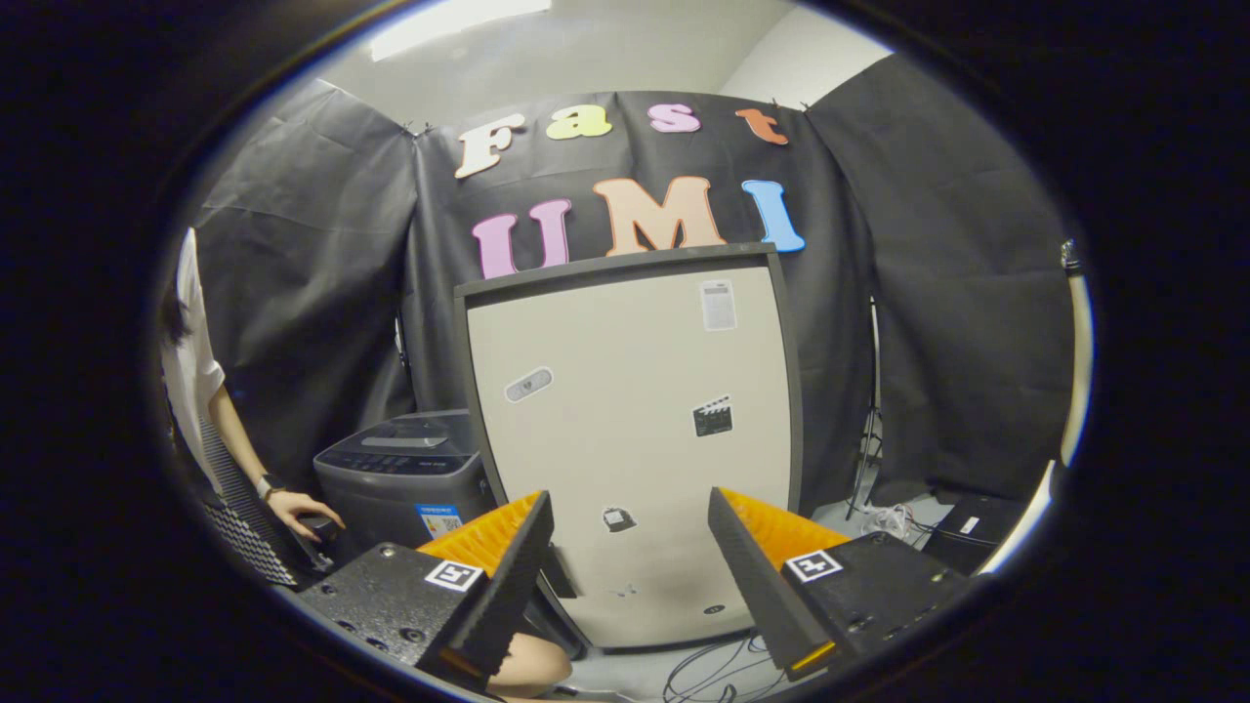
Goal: Put the clothes into the washing machine and then close the washing machine lid.
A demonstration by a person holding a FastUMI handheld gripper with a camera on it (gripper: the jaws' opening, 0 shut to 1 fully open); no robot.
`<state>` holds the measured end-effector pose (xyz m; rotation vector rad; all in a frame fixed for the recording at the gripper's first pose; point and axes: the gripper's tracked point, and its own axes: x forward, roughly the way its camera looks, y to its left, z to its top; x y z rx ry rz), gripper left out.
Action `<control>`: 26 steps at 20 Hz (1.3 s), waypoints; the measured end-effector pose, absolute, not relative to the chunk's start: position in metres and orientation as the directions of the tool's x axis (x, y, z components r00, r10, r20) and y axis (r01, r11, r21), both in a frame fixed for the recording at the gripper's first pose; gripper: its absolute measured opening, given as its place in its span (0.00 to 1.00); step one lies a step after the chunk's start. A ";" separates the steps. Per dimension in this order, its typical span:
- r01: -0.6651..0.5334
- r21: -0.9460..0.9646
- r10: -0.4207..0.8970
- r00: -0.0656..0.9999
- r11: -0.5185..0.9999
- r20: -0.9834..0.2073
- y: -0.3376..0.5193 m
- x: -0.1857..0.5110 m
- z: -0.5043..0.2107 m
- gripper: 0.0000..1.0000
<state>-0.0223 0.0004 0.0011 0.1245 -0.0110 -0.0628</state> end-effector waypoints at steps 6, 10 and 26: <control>0.063 0.125 -0.064 0.998 0.990 0.007 0.000 -0.022 0.001 0.97; 0.074 0.127 -0.075 0.997 0.989 0.006 -0.002 -0.021 0.001 0.97; 0.075 0.127 -0.076 0.997 0.989 0.007 -0.002 -0.022 0.001 0.97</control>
